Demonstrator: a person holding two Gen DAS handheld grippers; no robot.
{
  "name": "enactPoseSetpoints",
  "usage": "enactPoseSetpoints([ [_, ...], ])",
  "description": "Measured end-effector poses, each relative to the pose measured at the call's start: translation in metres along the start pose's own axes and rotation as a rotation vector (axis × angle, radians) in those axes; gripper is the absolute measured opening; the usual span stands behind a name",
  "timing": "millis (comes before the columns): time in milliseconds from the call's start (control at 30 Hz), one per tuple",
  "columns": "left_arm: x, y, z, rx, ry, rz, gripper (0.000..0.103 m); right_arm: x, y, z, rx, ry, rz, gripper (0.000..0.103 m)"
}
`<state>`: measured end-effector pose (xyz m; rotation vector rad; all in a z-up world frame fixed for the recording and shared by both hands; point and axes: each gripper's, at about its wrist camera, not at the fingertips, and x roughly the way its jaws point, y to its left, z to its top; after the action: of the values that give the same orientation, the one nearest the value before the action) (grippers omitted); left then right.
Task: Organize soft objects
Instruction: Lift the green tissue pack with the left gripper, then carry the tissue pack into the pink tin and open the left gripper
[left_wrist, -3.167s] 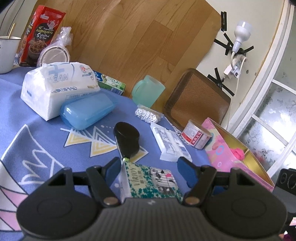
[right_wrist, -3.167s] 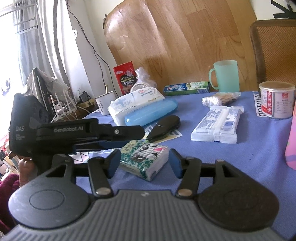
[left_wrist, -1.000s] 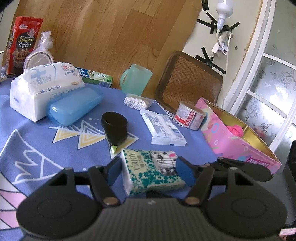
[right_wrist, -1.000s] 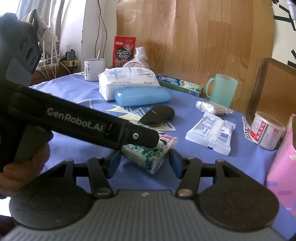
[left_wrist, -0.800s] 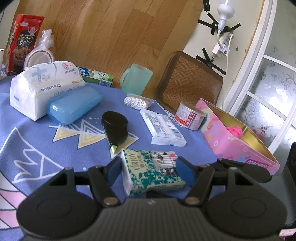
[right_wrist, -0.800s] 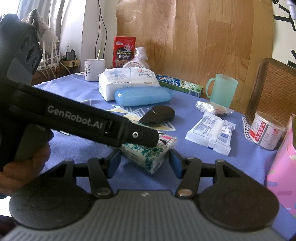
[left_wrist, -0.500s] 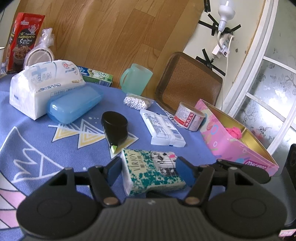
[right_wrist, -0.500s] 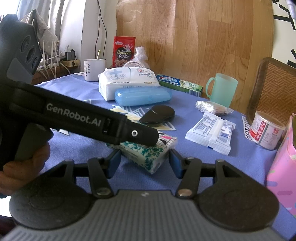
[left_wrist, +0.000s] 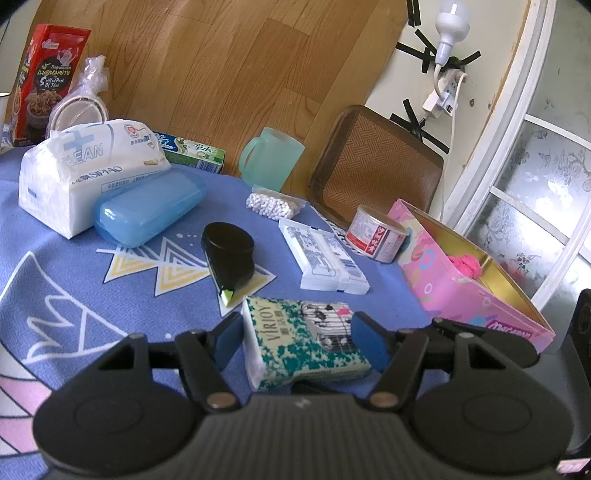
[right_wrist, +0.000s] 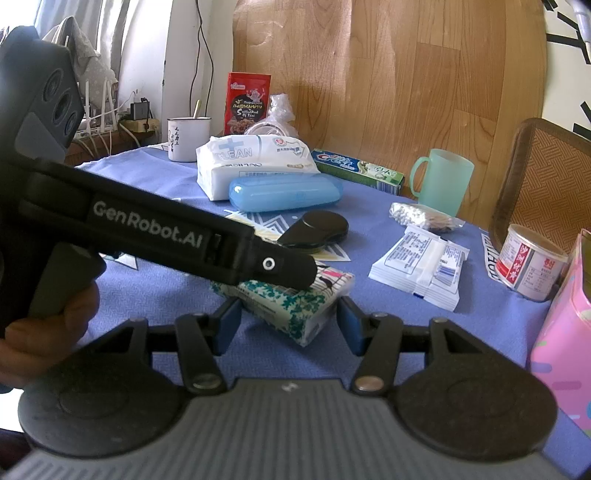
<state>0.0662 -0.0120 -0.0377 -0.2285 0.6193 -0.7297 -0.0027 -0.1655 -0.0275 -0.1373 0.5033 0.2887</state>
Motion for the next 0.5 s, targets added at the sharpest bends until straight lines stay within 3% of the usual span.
enactPoseSetpoints([
  [500,0.0016,-0.0022,0.0,0.012,0.002,0.002,0.065,-0.0016,0.0004,-0.001,0.0,-0.011,-0.008,0.059],
])
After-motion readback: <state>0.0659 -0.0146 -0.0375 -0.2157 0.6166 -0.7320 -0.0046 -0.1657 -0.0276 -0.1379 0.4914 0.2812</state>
